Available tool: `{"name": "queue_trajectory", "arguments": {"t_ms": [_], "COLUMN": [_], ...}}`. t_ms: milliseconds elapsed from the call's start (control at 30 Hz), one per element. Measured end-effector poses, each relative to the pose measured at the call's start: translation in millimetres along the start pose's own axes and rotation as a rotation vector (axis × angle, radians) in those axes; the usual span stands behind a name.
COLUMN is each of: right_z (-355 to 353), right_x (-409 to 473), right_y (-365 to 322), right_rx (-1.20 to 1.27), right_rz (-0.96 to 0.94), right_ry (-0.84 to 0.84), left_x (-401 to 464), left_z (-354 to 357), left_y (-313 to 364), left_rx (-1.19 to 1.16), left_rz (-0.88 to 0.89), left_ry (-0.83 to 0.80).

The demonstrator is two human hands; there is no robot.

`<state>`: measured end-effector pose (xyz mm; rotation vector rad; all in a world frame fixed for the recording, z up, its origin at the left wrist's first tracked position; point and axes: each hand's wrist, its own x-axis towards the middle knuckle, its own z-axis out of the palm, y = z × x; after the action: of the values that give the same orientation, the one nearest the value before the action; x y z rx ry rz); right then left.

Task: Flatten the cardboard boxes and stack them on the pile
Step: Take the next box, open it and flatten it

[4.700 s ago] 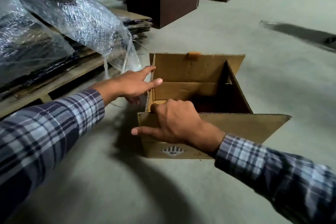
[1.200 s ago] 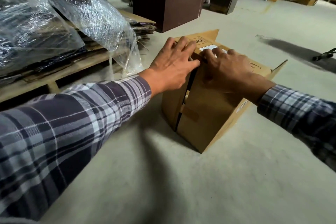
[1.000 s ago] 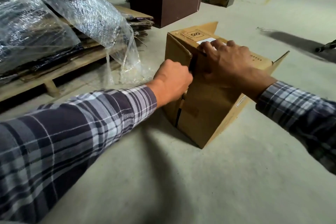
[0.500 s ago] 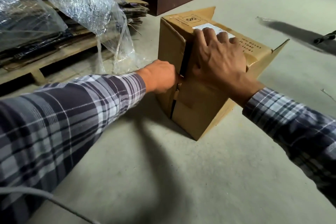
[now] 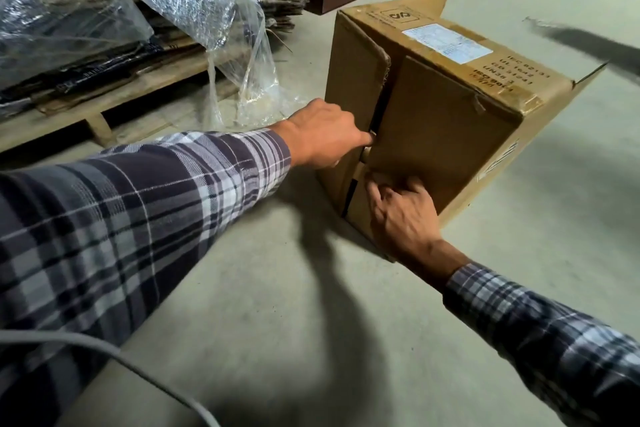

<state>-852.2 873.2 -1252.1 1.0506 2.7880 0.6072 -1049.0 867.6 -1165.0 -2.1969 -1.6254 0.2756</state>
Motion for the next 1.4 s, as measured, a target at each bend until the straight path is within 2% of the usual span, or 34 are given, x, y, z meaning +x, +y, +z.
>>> {"name": "queue_trajectory", "arguments": {"t_ms": [100,233,400,533,767,933,1100,1233,1400], "right_z": [-13,-19,-22,-17,-17,-2,1,-11,-5], "right_x": [9,20,27,30,56,47,47,57,57], "right_y": [-10,-15,-3,-7,-3,-3,-4,-7,-10], "right_rx": [0.180,0.322,0.622,0.646,0.711,0.843,0.747,0.624,0.661], "right_rz": [0.076,0.149,0.235,0.159,0.233,0.305,0.305,0.258,0.293], "right_ry": [-0.116,-0.091,-0.197,-0.183,-0.199,-0.103,-0.008,-0.038,-0.048], "left_x": [3,3,1,3,6,5,7,10,6], "left_z": [-1,-4,-3,-4,-7,-4,-5,-5,-2], "left_y": [1,0,-4,-3,-1,-2,-2,1,-2], "left_rx": [0.000,0.001,0.004,-0.020,-0.028,-0.043,-0.052,-0.053,-0.053], "left_rz": [0.014,0.006,-0.009,-0.022,-0.027,-0.026,-0.029,-0.022,-0.020], "left_ry": [0.008,-0.009,-0.016,-0.026,0.004,0.006,0.005,0.005,0.002]}}
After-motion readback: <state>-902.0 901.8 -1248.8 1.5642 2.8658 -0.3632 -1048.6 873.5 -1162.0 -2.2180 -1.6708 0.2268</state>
